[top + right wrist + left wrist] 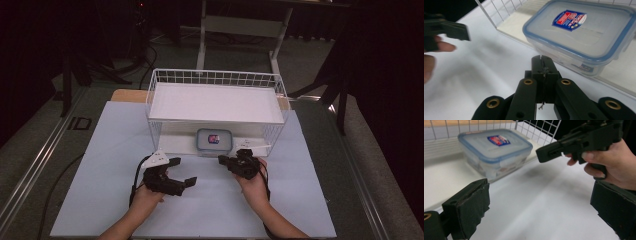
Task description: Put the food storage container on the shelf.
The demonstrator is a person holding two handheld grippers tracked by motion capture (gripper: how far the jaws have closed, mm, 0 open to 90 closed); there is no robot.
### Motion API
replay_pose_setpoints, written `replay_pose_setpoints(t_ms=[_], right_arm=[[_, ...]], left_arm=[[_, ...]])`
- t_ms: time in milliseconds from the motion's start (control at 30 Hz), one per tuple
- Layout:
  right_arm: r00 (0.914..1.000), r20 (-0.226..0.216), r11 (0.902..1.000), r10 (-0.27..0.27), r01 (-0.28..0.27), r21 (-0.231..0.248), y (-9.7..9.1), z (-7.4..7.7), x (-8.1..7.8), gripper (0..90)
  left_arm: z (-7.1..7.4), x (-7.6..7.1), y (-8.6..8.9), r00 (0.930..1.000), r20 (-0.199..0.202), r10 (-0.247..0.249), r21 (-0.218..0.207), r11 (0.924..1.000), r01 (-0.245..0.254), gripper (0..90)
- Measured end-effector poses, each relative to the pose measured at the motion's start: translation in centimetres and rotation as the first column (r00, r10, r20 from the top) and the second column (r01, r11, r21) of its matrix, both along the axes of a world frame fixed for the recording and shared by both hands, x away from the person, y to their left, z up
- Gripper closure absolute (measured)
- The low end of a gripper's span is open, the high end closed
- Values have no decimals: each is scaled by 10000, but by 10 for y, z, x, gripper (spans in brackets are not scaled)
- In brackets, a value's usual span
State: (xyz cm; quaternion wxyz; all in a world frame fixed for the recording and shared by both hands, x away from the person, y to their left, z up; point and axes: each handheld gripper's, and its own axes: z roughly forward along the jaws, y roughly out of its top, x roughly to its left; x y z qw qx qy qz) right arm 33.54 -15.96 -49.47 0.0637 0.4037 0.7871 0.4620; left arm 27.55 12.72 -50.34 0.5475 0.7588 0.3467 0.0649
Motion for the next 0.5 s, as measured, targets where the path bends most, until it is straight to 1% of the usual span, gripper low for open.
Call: replay_pose_setpoints(t_ms=[33,67,133,200,267,333,400,500], right_arm=[[10000,-32,10000,-42,42,-65,2,-3,1,899],[9999,-147,10000,-81,80,-33,3,-6,2,899],[9998,-206,10000,-38,37,-19,5,-9,3,900],[9998,-186,10000,-22,21,-72,8,-11,4,899],[10000,-73,9998,-62,61,-164,12,-12,6,900],[9999,-32,9998,-112,112,-150,15,-14,9,899],[9997,-11,9995,-224,224,-205,17,-16,12,899],[9996,0,9994,-296,296,-186,19,-19,16,899]], left_arm=[[0,0,0,10000,0,0,0,10000,0,34],[-4,-7,3,9998,-127,135,74,9999,-134,34],[-6,-12,5,9998,-79,184,193,9996,-183,34],[-8,-16,8,9997,106,227,184,9996,-229,33],[-9,-17,10,9994,254,230,185,9996,-235,33],[-9,-16,12,9993,291,235,311,9992,-244,33],[-8,-16,13,9986,425,314,329,9989,-328,33],[-7,-16,13,9982,498,332,254,9991,-345,33]])
